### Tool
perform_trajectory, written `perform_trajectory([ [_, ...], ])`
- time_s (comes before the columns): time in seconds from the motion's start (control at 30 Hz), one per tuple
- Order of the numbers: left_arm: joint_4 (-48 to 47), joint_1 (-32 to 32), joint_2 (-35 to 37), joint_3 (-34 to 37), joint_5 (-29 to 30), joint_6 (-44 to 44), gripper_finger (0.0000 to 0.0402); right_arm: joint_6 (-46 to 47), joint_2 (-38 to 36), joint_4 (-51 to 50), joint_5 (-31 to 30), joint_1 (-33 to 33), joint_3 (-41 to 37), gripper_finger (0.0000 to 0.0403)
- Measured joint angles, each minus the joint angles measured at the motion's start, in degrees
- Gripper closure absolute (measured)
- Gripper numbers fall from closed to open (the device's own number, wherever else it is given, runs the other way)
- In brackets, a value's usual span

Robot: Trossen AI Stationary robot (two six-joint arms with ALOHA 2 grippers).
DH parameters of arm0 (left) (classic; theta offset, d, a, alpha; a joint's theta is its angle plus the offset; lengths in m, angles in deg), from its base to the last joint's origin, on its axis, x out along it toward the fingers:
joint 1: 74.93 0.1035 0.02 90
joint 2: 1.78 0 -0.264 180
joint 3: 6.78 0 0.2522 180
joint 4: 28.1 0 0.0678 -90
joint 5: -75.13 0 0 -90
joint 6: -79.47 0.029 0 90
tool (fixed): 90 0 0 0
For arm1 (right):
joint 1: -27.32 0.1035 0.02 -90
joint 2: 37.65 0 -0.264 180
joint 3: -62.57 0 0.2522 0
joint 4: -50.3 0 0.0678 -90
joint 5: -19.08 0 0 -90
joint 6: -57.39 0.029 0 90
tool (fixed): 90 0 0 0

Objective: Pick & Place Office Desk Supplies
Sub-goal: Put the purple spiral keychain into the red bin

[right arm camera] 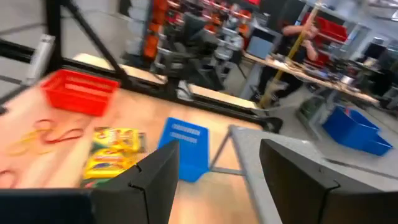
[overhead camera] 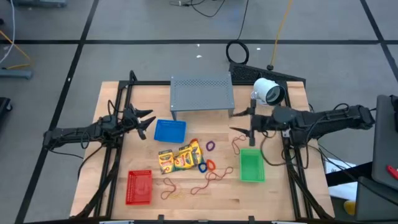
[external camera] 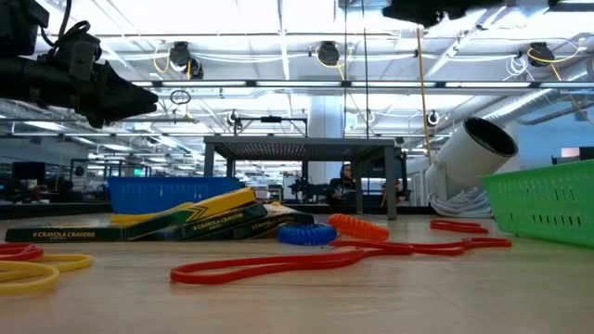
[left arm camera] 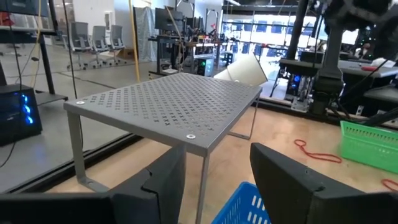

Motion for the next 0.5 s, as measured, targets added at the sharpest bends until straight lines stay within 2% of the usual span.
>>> perform_trajectory([
  [0.43,-0.07,0.00,0.02,-0.02,-2.63,4.71,0.0215,0.67,19.44,-28.49,0.61,-4.13,25.66,0.0190],
  [0.5,0.02,0.00,0.02,0.00,-3.46,4.71,0.0215,0.70,22.86,-33.00,2.41,-4.46,29.72,0.0190],
])
